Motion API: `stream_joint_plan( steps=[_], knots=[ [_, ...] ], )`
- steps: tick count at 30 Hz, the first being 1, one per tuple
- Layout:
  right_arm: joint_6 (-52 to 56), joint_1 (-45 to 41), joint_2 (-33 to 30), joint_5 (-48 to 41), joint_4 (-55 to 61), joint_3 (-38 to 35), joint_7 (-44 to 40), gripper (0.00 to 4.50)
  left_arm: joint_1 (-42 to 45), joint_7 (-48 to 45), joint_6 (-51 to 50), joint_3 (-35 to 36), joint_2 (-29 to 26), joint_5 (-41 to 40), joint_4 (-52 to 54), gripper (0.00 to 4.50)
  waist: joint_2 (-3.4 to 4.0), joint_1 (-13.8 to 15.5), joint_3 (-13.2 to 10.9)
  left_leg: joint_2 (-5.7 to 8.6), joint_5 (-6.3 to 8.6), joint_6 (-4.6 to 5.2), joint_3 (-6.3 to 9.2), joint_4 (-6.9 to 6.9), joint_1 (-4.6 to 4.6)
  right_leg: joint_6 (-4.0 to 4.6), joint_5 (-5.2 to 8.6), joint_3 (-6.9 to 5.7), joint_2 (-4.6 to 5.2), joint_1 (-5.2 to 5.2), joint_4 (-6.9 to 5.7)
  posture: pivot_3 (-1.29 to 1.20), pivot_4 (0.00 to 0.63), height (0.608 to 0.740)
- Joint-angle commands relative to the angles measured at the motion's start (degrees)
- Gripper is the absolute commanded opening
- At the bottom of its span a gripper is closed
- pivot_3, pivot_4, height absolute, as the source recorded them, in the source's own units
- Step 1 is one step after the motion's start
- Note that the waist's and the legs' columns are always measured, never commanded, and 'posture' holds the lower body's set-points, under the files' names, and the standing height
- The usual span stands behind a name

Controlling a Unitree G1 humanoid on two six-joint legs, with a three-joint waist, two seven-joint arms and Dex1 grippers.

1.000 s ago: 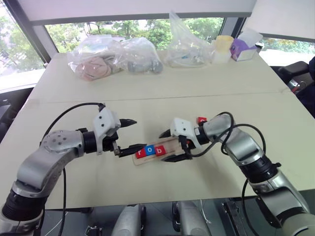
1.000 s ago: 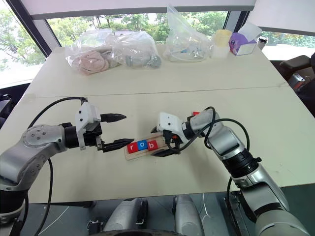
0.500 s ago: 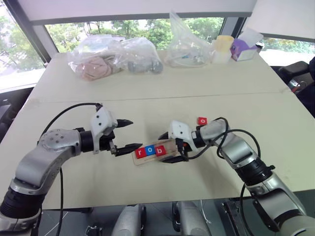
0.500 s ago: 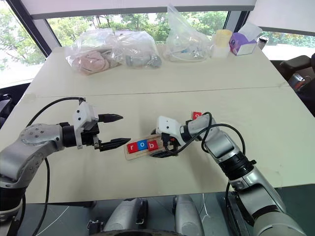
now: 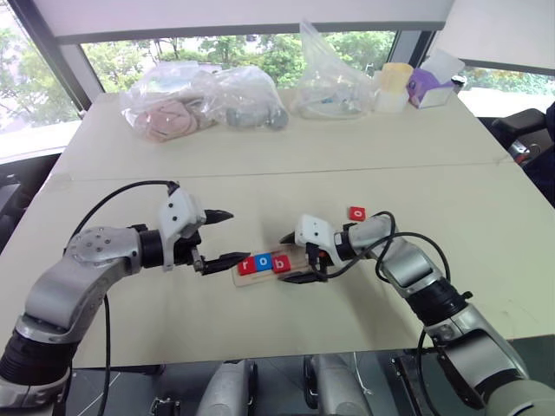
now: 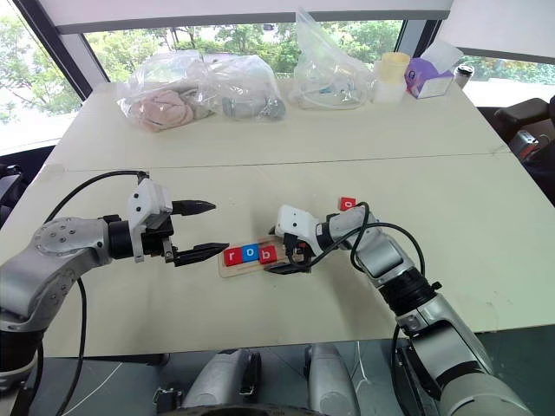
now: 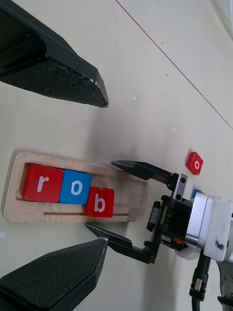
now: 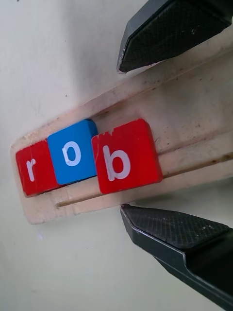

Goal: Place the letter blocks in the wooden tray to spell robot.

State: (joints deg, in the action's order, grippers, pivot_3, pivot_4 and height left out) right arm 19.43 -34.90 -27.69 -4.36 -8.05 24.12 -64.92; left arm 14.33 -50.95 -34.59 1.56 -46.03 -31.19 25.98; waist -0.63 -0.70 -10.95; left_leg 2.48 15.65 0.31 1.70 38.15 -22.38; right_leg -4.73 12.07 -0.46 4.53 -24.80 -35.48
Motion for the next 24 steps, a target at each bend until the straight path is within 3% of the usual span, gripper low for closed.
stream_joint_plan(
  steps=[1,11,24],
  knots=[
    [0.21,-1.42,0.05,-0.13,0.17,-1.05,-0.59,4.41,0.26,0.18,0.63,1.56,-0.1,-0.37,1.85,4.5,0.0,0.02,0.0,0.0,0.0,0.0,0.0,0.0,0.0,0.0,0.0,0.0,0.0,0.0,0.0,0.0,0.15,0.725],
    [6.56,-2.45,-0.18,-3.8,3.44,-2.7,-3.67,4.41,0.14,0.47,0.86,1.38,0.11,-0.27,1.85,4.5,0.0,0.02,0.0,0.0,0.0,0.0,0.0,0.0,0.0,0.0,0.0,0.0,0.0,0.0,0.0,0.0,0.15,0.725],
    [5.54,-2.64,0.81,-2.97,2.09,-2.34,-1.84,4.41,0.36,0.34,1.04,1.11,0.3,-0.2,1.68,4.5,0.0,0.02,0.0,0.0,0.0,0.0,0.0,0.0,0.0,0.0,0.0,0.0,0.01,0.0,0.01,0.0,0.15,0.725]
  ],
)
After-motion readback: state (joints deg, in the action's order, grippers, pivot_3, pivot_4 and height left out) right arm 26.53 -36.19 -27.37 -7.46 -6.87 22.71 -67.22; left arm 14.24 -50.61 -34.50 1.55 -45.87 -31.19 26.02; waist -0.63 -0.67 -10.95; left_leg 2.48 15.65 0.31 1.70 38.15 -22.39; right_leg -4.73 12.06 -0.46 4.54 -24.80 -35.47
